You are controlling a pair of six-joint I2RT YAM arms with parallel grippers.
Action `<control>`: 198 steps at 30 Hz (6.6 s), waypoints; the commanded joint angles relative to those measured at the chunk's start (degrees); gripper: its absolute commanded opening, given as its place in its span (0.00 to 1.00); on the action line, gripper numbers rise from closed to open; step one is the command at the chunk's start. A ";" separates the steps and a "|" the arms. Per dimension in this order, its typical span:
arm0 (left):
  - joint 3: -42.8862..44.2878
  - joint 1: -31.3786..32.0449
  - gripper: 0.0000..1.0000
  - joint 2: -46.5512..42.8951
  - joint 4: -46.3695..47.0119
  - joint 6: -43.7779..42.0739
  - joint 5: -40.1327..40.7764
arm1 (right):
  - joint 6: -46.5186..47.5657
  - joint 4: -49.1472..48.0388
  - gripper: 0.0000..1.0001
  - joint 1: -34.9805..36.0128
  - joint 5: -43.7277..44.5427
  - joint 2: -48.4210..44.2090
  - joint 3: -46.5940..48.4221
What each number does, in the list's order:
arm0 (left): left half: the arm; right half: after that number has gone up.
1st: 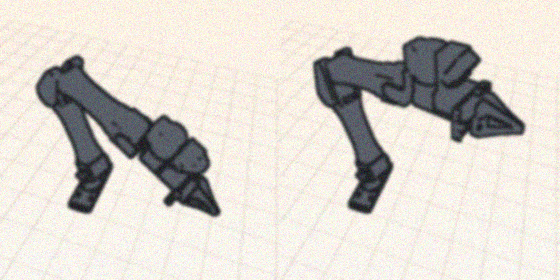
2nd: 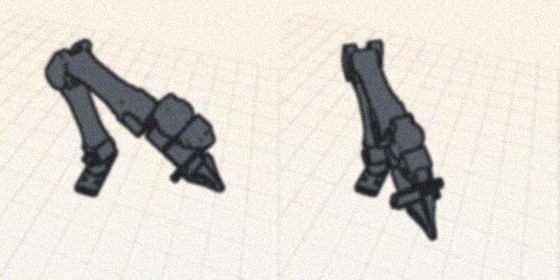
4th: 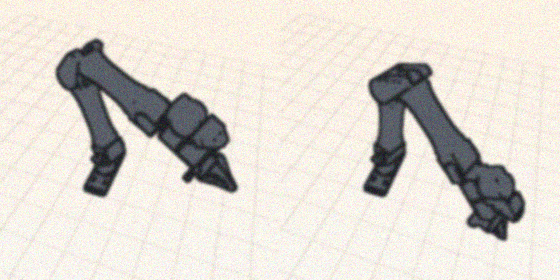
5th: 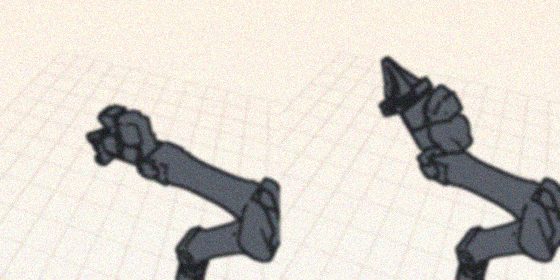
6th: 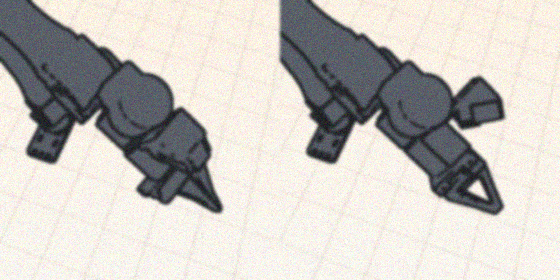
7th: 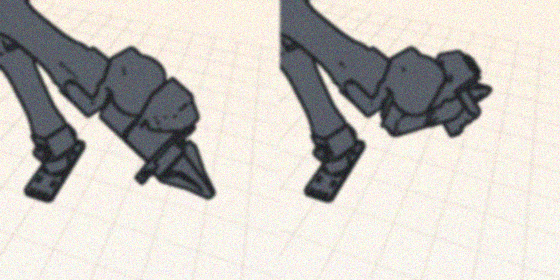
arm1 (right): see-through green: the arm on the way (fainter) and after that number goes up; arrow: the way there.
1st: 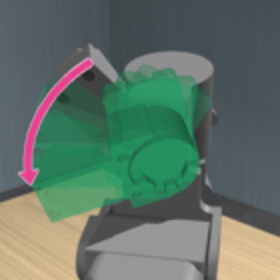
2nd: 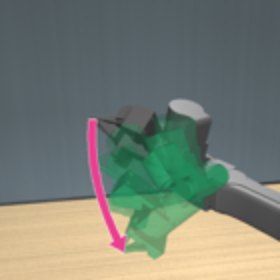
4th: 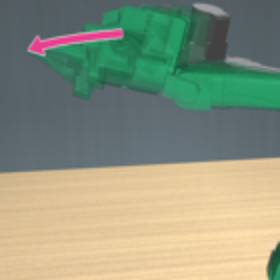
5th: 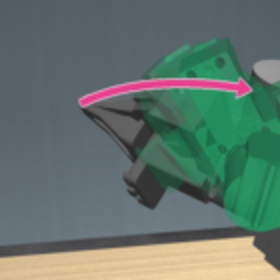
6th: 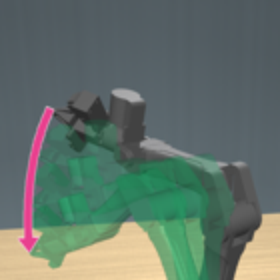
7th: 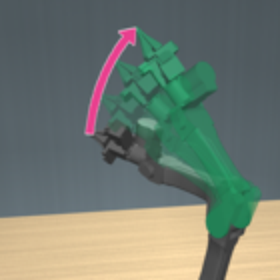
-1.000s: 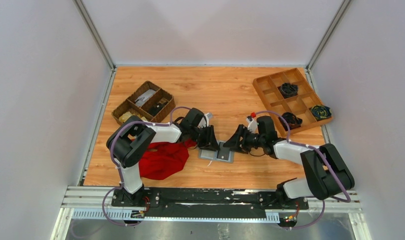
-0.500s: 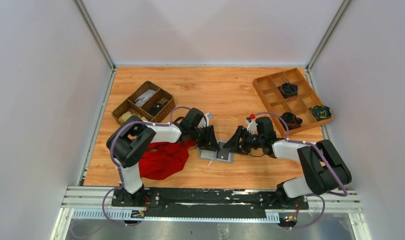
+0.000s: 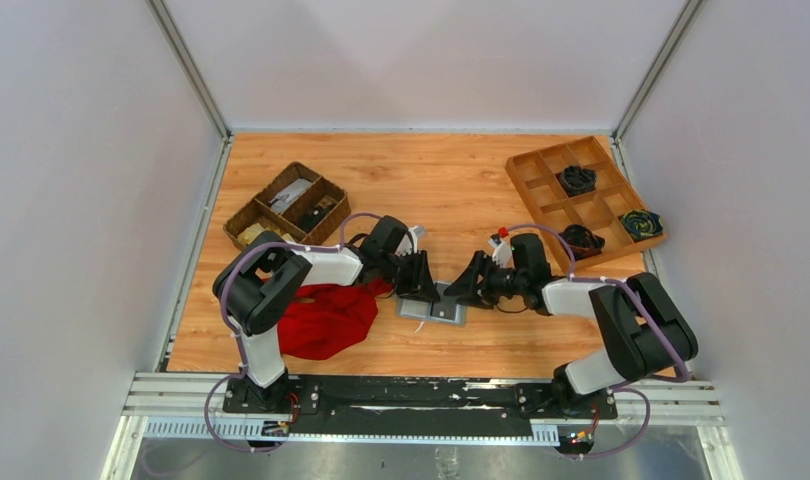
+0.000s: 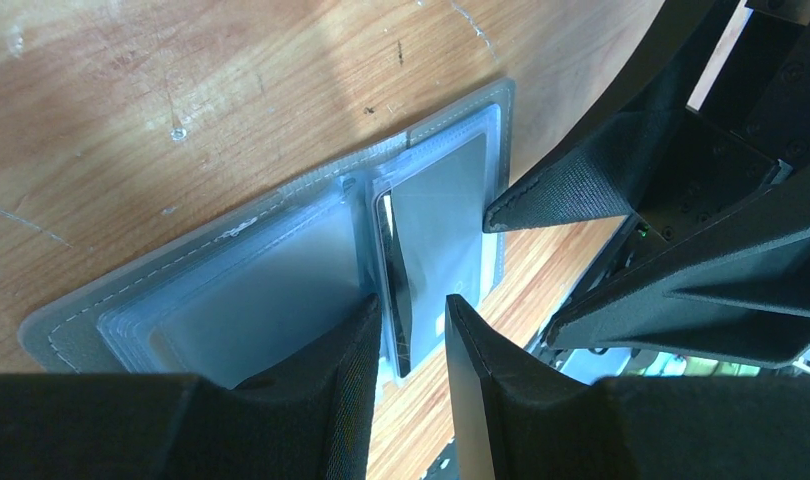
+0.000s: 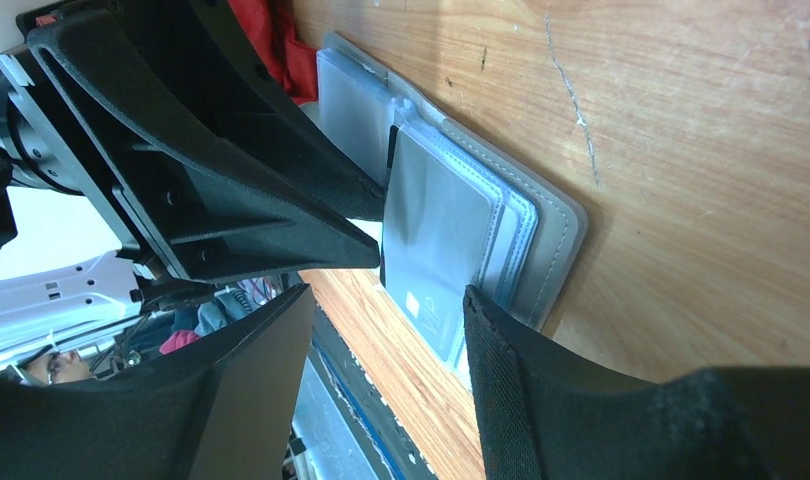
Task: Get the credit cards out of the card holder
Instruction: Remove the credit card from the card holder, then place the credit card in the storage box.
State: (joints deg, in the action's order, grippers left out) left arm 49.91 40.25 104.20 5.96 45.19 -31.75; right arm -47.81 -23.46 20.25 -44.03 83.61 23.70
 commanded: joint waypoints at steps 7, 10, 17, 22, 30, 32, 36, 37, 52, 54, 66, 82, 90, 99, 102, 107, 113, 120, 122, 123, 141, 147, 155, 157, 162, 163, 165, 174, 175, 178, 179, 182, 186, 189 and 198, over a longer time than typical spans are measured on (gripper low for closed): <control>-0.43 -0.26 0.35 0.83 -0.16 -1.16 -0.07 | -2.85 -5.82 0.61 1.10 -1.26 5.09 -2.60; -0.34 -0.26 0.34 0.83 -0.18 -1.16 -0.07 | -3.82 -7.34 0.61 1.20 -1.64 5.87 -2.77; -0.43 -0.42 0.33 0.74 -0.18 -1.07 -0.23 | -6.62 -12.27 0.61 1.37 -2.83 8.76 -3.55; -1.34 -1.31 0.32 -0.23 -0.17 -1.29 -0.61 | -7.99 -15.60 0.61 1.37 -3.51 11.13 -4.06; -3.66 -2.85 0.34 -4.11 -0.17 -1.73 -1.45 | -7.12 -14.54 0.61 1.37 -2.60 11.67 -3.71; -3.89 -2.98 0.34 -4.12 -0.25 -1.77 -1.56 | -7.04 -14.38 0.61 1.37 -2.55 11.55 -3.64; -4.65 -3.37 0.32 -3.56 -0.24 -2.02 -1.74 | -6.34 -12.77 0.61 1.37 -2.06 10.78 -3.18; -4.84 -3.42 0.31 -3.49 -0.27 -2.11 -1.74 | -5.98 -12.15 0.61 1.37 -1.95 10.52 -2.88; -4.50 -3.61 0.03 -1.54 3.54 -0.50 -5.95 | -5.65 -11.63 0.61 1.37 -2.29 11.14 -1.50; -4.30 -3.65 0.00 -1.48 3.73 -0.46 -6.54 | -5.41 -11.37 0.61 1.37 -2.24 11.21 -1.43; -7.87 -6.73 0.00 -5.28 3.72 -1.15 -5.04 | -4.57 -10.29 0.60 0.70 -2.02 11.42 -1.81; -7.86 -8.96 0.22 -4.94 3.63 -2.60 -9.32 | -3.96 -9.63 0.60 0.32 -1.67 11.57 -2.19; -6.44 -8.81 0.36 -2.29 3.65 -3.24 -11.73 | -3.87 -9.50 0.60 0.31 -1.52 11.66 -2.15; -5.61 -8.35 0.42 0.28 3.63 -3.99 -10.53 | -3.87 -9.50 0.61 0.32 -1.50 11.64 -2.03; -5.65 -8.35 0.46 0.75 3.66 -5.21 -10.52 | -3.76 -9.41 0.60 0.32 -1.58 11.73 -2.01; -6.09 -8.41 0.49 3.44 3.66 -8.97 -12.19 | -3.78 -9.36 0.60 0.32 -1.58 11.66 -2.05; -7.10 -9.40 0.50 6.24 3.65 -12.53 -13.38 | -3.77 -8.97 0.60 0.32 -1.33 10.97 -2.11; -6.22 -9.47 0.47 7.77 3.63 -13.35 -14.01 | -3.69 -8.58 0.60 0.32 -1.25 10.72 -2.02; -5.94 -9.47 0.41 8.18 3.62 -13.19 -14.05 | -3.69 -8.45 0.60 0.32 -1.27 10.69 -1.84; -5.81 -9.44 0.36 8.33 3.62 -13.19 -14.17 | -3.61 -8.40 0.60 0.32 -1.24 10.63 -1.82; -8.94 -15.86 0.00 0.94 3.69 -9.60 -14.19 | -2.64 -6.68 0.60 0.31 -1.22 10.17 -1.21; -11.33 -17.57 0.00 -2.19 3.62 -8.95 -14.19 | -2.66 -7.11 0.60 0.32 -1.41 10.98 -1.03; -11.90 -17.57 0.00 -6.91 3.67 -7.75 -15.04 | -2.83 -7.63 0.60 0.32 -1.45 11.35 -1.21; -12.02 -17.50 0.00 -8.57 3.63 -7.18 -15.43 | -2.87 -7.67 0.60 0.32 -1.45 11.40 -1.20; -12.20 -17.55 0.00 -12.88 3.66 -5.54 -16.51 | -2.84 -7.74 0.60 0.32 -1.41 11.37 -1.20; -12.13 -17.49 0.00 -13.49 3.68 -5.24 -17.07 | -2.86 -7.74 0.60 0.32 -1.41 11.39 -1.23; -12.11 -17.49 0.00 -14.91 3.70 -4.74 -17.67 | -2.90 -7.87 0.60 0.32 -1.41 11.47 -1.22; -12.23 -17.53 0.00 -18.74 3.73 -2.92 -18.02 | -3.04 -8.28 0.60 0.32 -1.60 11.03 -1.48; -11.97 -17.49 0.00 -19.36 3.74 -2.54 -18.04 | -3.07 -8.07 0.60 0.32 -1.65 10.90 -1.46; -11.41 -17.53 0.00 -21.06 3.78 -0.94 -18.02 | -3.01 -7.00 0.61 0.32 -1.90 9.87 -0.95; -11.27 -17.56 0.00 -21.82 3.79 -0.37 -17.96 | -2.99 -6.44 0.62 0.32 -2.05 9.26 -0.61; -10.96 -18.14 0.00 -24.40 2.61 0.55 -16.60 | -2.09 -3.21 0.63 0.27 -1.95 6.71 0.72; -6.82 -20.08 0.00 -27.78 -9.83 -4.53 -10.96 | 1.21 6.27 0.66 0.02 1.99 0.22 3.44; -1.21 -21.61 0.00 -29.61 -19.88 -9.30 -7.24 | 3.15 11.60 0.68 -0.80 4.56 -4.59 5.22; 7.11 -32.84 0.00 -29.94 -29.67 -15.72 -6.12 | 8.56 22.73 0.70 -1.71 11.20 -12.89 8.91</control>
State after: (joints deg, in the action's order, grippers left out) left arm 53.74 12.99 73.45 -15.38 34.72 -39.13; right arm -43.31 -8.84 19.33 -37.32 72.86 30.98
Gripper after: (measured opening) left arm 0.006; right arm 0.692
